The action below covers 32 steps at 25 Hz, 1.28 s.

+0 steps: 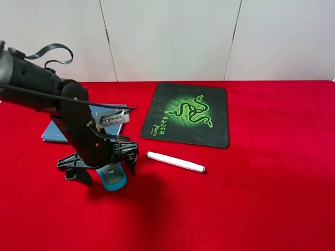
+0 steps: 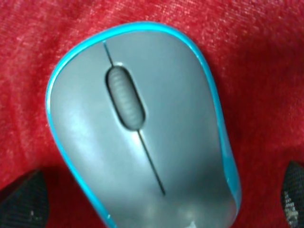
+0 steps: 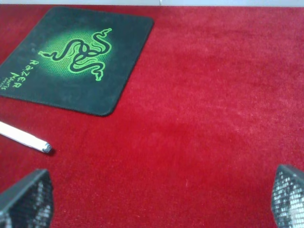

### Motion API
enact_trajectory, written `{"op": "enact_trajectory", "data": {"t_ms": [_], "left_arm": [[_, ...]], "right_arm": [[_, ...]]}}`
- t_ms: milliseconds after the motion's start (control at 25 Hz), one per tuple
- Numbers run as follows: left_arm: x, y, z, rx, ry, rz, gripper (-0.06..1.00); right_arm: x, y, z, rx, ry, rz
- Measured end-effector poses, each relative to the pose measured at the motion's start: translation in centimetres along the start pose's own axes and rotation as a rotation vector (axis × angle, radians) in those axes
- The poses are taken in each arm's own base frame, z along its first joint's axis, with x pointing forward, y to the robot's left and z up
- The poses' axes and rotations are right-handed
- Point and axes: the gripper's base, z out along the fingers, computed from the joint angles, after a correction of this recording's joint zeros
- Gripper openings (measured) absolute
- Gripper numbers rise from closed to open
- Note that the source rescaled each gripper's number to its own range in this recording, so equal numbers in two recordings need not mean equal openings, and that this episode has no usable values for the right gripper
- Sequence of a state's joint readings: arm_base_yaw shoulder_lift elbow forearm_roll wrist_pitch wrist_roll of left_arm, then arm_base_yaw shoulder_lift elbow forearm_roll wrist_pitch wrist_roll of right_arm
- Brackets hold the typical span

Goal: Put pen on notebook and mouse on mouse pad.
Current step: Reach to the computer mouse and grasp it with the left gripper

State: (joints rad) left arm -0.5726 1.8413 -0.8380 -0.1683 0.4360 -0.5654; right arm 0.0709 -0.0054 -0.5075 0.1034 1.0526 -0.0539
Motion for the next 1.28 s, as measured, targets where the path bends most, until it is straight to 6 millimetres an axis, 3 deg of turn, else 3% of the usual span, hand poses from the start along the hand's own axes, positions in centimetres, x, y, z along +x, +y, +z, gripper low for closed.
{"op": "enact_trajectory", "data": {"t_ms": [400, 600, 760, 1280], "left_arm": [[-0.13, -0.07, 0.25, 0.006, -0.009, -0.007, 0.83], [-0.13, -0.07, 0.25, 0.006, -0.008, -0.007, 0.68], [-0.12, -0.07, 0.25, 0.006, -0.007, -0.008, 0.48], [-0.06, -0.08, 0.05, 0.008, -0.005, -0.011, 0.48]], "right_arm": [[0.0, 0.0, 0.0, 0.0, 0.0, 0.0], [0.0, 0.0, 0.0, 0.0, 0.0, 0.0], [0.0, 0.0, 0.0, 0.0, 0.0, 0.0], [0.0, 0.0, 0.0, 0.0, 0.0, 0.0]]}}
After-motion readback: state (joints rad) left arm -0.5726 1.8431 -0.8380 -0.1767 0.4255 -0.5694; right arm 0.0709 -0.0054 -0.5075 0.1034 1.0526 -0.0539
